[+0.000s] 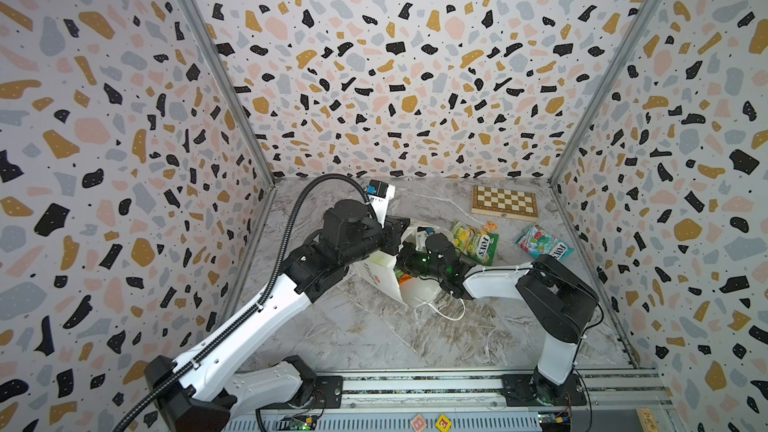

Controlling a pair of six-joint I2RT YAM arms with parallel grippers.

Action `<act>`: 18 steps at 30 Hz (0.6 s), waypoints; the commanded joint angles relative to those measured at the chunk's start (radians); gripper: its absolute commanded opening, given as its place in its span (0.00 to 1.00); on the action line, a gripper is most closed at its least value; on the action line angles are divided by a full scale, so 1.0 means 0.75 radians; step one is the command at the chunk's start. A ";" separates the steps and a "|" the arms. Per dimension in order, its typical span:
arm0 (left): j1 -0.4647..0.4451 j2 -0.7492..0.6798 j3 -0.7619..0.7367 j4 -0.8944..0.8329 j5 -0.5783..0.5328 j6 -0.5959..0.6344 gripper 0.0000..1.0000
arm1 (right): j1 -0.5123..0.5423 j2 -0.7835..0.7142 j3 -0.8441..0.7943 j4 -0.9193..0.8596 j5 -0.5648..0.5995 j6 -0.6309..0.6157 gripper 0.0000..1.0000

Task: Take the snacks out of the paper bag
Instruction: 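Close the right gripper on the green Spring Tea packet inside the bag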

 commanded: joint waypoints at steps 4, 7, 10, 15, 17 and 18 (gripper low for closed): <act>-0.005 -0.050 -0.010 0.038 -0.027 0.019 0.00 | -0.018 -0.025 0.032 -0.017 0.025 -0.084 0.04; -0.005 -0.050 -0.015 0.020 -0.084 0.018 0.00 | -0.015 -0.062 0.007 -0.045 0.031 -0.151 0.00; -0.005 -0.052 -0.017 0.010 -0.144 0.009 0.00 | -0.013 -0.106 -0.014 -0.088 0.044 -0.219 0.00; -0.005 -0.050 -0.020 0.007 -0.232 -0.011 0.00 | -0.009 -0.178 -0.023 -0.172 0.057 -0.345 0.00; -0.005 -0.048 -0.023 0.003 -0.270 -0.020 0.00 | -0.006 -0.197 -0.026 -0.200 0.055 -0.387 0.00; -0.005 -0.045 -0.023 0.001 -0.285 -0.024 0.00 | -0.005 -0.205 -0.026 -0.211 0.052 -0.405 0.00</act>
